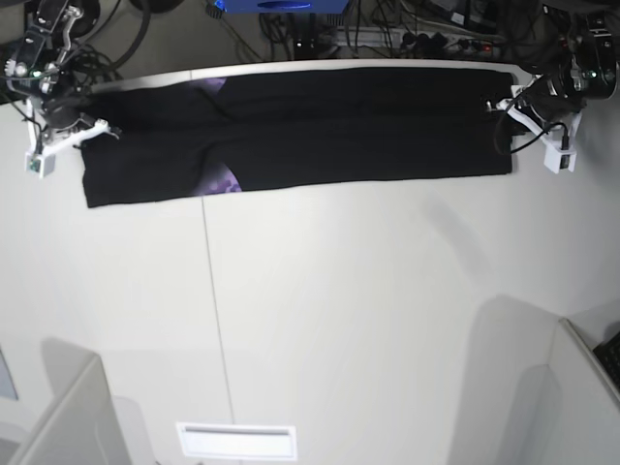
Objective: Fold the T-shirt properly
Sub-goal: 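Release the hem and raise both grippers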
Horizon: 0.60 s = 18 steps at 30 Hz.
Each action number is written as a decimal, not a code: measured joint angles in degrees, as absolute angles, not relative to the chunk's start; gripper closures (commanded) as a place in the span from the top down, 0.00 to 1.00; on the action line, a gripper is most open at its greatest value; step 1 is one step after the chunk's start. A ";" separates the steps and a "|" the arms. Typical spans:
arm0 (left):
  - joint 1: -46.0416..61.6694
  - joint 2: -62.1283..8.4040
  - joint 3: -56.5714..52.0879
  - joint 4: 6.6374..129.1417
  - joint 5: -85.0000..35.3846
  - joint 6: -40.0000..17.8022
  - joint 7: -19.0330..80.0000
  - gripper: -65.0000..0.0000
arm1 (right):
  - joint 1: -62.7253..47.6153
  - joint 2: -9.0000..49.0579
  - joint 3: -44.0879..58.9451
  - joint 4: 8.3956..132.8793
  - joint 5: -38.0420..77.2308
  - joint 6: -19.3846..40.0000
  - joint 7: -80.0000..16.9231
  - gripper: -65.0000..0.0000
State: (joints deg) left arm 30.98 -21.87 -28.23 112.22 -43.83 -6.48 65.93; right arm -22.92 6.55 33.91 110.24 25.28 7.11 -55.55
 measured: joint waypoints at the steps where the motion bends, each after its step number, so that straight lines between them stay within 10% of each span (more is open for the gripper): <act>1: 30.98 -21.69 -27.99 112.22 -43.79 -6.50 65.95 0.00 | -22.92 6.55 33.91 110.24 25.30 7.11 -56.10 0.00; 8: 30.98 -21.78 -28.73 112.22 -43.55 -6.48 65.84 0.04 | -22.94 6.44 34.17 110.24 25.32 7.14 -56.21 0.02; 12: 30.98 -21.80 -28.73 112.22 -43.40 -6.46 65.84 0.51 | -23.22 6.44 34.20 110.24 25.08 7.11 -56.16 0.42; 18: 32.05 -21.74 -28.82 112.60 -43.86 -6.48 65.82 0.89 | -23.29 6.39 34.20 110.54 25.10 7.11 -54.72 0.42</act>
